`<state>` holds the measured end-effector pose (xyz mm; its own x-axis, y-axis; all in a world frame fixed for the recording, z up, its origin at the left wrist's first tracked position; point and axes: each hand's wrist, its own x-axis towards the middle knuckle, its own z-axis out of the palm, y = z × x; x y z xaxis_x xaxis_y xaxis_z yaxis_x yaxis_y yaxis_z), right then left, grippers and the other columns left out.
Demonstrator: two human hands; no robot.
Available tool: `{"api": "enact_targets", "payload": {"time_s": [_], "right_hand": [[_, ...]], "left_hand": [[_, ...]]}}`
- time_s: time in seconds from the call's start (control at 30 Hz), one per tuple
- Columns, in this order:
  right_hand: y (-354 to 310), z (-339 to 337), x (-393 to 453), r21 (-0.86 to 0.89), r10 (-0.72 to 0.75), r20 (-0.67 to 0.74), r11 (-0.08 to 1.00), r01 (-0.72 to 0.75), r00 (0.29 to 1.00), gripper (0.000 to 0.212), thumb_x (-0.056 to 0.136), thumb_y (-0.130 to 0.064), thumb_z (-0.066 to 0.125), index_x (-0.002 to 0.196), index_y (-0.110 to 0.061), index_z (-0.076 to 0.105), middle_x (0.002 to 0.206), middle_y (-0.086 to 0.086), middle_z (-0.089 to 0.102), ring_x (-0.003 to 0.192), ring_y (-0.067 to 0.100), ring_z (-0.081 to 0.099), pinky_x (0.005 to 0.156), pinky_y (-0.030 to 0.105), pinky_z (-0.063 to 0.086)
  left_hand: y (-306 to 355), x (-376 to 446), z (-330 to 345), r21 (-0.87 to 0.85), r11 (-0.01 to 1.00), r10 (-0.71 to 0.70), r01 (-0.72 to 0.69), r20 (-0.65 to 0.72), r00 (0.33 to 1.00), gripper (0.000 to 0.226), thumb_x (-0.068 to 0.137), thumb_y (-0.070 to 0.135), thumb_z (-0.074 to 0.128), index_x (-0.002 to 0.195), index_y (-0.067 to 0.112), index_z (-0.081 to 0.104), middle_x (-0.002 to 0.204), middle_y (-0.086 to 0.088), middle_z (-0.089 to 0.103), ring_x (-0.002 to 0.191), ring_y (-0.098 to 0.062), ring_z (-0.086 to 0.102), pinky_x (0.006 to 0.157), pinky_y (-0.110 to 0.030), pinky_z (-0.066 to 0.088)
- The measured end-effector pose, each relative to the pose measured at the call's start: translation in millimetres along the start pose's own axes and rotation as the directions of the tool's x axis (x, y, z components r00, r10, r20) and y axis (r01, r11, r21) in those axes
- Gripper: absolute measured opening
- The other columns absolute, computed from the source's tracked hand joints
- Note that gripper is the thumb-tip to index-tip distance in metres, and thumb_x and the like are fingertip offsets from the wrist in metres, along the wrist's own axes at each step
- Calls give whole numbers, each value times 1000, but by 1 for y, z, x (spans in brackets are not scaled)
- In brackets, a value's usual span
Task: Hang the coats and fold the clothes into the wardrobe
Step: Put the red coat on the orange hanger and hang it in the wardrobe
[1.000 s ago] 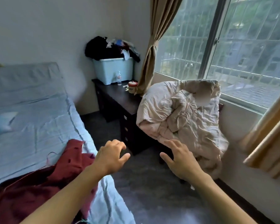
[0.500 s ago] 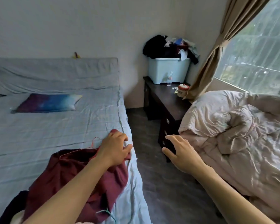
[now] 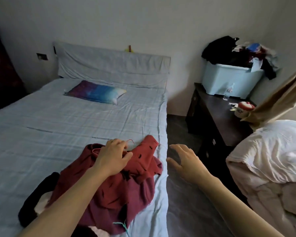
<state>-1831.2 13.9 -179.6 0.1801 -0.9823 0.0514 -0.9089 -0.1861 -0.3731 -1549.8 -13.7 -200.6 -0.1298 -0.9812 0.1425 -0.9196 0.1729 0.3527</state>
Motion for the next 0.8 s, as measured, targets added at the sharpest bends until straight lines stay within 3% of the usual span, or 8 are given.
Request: {"api": "enact_targets", "payload": {"time_s": [0.13,0.3,0.4,0.63,0.8], "right_hand": [[21,8,34,42,-84,50,996,82,995,57,96,-56,48,147,-31,38,147,-6,43,135,22,41,108,45,40],[73,10,83,103,-198,116,977,186,973,67,89,-68,38,144,-29,41,146,-6,45,130,21,47,105,44,43],[113,2,109,130,-271,156,959,253,950,59,97,-56,47,147,-27,40,148,-4,43,132,23,45,107,46,42],[175,-28,156,190,-378,212,920,342,901,57,97,-52,50,146,-24,43,145,0,48,130,24,47,106,46,44],[175,-27,183,241,-451,221,885,400,865,73,85,-70,34,143,-27,44,142,-2,51,132,20,46,106,45,43]], "left_hand": [[1,7,16,15,995,-96,96,-7,995,31,94,50,54,114,27,60,124,8,55,118,-20,48,96,-38,43],[28,27,46,84,969,-231,232,-21,973,34,94,51,54,116,26,59,125,8,54,118,-19,48,95,-40,43],[60,48,62,107,944,-312,312,-22,950,34,94,51,54,117,26,58,126,7,53,118,-21,47,95,-42,43],[126,80,76,119,908,-396,403,-76,915,32,93,48,57,115,26,59,124,6,55,118,-21,49,94,-40,43],[121,75,62,112,854,-495,508,-126,860,32,93,49,57,115,27,59,125,8,55,121,-21,48,99,-42,43]]}}
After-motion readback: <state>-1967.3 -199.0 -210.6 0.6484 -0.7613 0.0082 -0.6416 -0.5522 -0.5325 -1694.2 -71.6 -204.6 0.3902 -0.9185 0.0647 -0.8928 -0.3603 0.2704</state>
